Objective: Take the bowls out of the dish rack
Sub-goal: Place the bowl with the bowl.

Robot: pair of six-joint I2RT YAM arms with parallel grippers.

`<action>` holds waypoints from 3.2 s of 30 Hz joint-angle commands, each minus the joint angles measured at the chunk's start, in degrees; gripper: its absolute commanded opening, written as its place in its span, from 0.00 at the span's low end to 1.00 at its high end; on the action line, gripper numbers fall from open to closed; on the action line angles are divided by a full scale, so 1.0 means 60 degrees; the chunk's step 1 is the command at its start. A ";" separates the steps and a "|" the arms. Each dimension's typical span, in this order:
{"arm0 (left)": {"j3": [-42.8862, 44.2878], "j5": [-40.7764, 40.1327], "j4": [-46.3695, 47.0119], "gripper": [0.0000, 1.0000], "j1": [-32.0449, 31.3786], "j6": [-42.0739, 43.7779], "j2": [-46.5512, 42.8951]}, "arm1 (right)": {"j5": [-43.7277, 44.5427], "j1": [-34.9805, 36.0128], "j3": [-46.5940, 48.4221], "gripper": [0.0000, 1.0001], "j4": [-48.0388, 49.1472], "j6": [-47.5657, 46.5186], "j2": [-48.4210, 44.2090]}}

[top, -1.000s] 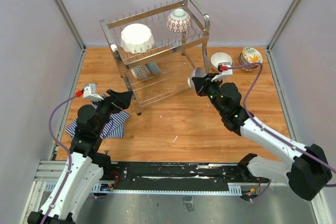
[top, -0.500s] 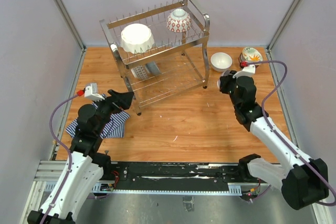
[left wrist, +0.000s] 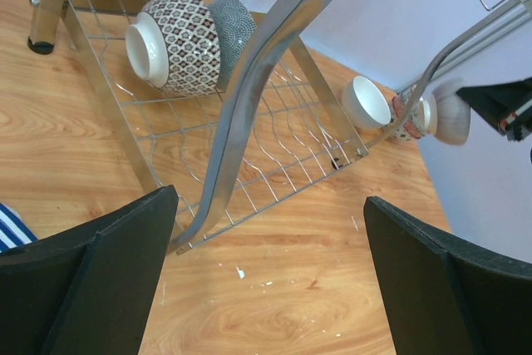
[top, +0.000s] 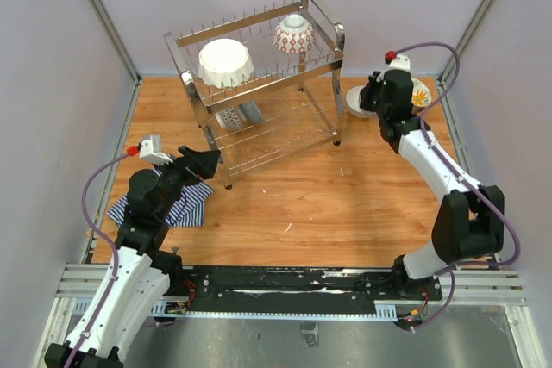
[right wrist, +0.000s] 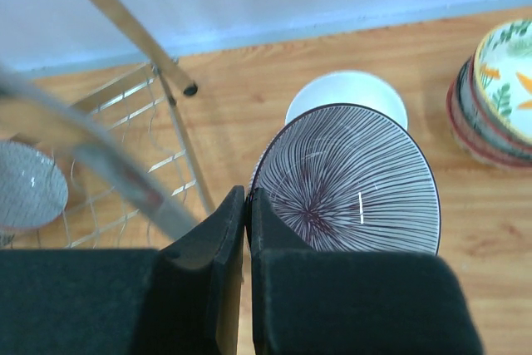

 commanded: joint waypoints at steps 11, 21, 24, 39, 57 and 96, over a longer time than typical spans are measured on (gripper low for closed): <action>0.0248 -0.0277 0.0469 1.00 -0.0061 0.0355 0.0262 | -0.1328 -0.0980 0.4567 0.01 -0.0598 -0.0985 0.3728; 0.0215 -0.0116 0.0946 1.00 -0.0060 0.0328 0.0818 | -0.1233 -0.0969 0.5566 0.01 -0.1292 -0.1411 0.4851; 0.0200 0.0011 0.1129 1.00 -0.0058 0.0233 0.0929 | -0.1226 -0.0953 0.5670 0.01 -0.1375 -0.1527 0.5085; 0.0171 -0.0017 0.1180 1.00 -0.0061 0.0211 0.0953 | -0.0593 -0.0526 0.6227 0.01 -0.1864 -0.2133 0.5925; 0.0214 0.0023 0.1271 1.00 -0.0061 0.0227 0.1136 | 0.0457 -0.0080 0.6727 0.01 -0.2178 -0.2685 0.6660; 0.0190 -0.0014 0.1189 1.00 -0.0059 0.0044 0.0971 | -0.0136 -0.0281 0.5071 0.49 -0.1497 -0.1434 0.4990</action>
